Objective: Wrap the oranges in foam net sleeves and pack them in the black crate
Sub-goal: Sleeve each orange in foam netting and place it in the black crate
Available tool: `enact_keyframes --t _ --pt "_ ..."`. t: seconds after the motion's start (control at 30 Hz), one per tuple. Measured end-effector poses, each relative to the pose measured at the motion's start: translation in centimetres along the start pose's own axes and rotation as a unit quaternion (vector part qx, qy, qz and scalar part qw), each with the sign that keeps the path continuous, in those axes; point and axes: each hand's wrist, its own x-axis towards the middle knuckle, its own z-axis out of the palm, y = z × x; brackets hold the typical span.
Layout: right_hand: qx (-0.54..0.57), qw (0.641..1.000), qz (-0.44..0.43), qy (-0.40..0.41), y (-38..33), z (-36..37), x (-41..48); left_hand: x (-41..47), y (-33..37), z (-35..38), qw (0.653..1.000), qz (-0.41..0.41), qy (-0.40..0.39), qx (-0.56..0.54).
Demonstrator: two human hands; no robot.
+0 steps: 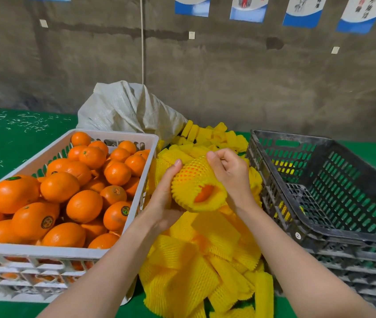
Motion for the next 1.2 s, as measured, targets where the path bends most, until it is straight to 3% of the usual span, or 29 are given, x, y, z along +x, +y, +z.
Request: enact_keyframes --t 0.13,0.23,0.33,0.5,0.67,0.77,0.87,0.97,1.1,1.2 --pt "0.094 0.99 0.108 -0.015 -0.1 0.6 0.3 0.6 0.1 0.0 1.0 -0.003 0.01 -0.016" --pt "0.192 0.955 0.224 -0.02 0.2 1.3 0.2 0.7 -0.2 -0.1 0.999 0.004 0.006 -0.045" --pt "0.197 0.941 0.275 0.006 0.7 1.8 0.0 0.9 -0.6 0.0 0.998 0.009 0.022 -0.065" --pt "0.267 0.875 0.402 -0.04 2.2 1.7 -1.1 1.7 -0.7 -0.7 0.995 0.013 0.092 -0.033" --pt "0.233 0.883 0.398 -0.092 1.5 2.0 -1.3 2.5 -0.9 -0.7 0.973 0.022 0.202 0.108" --pt "0.216 0.897 0.382 -0.057 1.6 2.3 -1.3 2.7 -1.0 -0.1 0.937 0.103 0.281 0.183" --pt "0.183 0.901 0.393 -0.022 2.3 2.2 -1.2 2.8 -1.3 0.4 0.916 0.094 0.336 0.201" --pt "0.193 0.884 0.425 0.029 3.1 1.9 -1.2 2.5 -2.6 0.7 0.929 0.067 0.328 0.155" --pt "0.307 0.837 0.447 0.073 3.8 2.3 -2.1 2.1 -4.0 1.2 0.93 0.105 0.332 0.117" --pt "0.369 0.807 0.456 0.067 3.9 2.5 -2.8 2.0 -3.9 1.2 0.953 0.104 0.279 0.064"
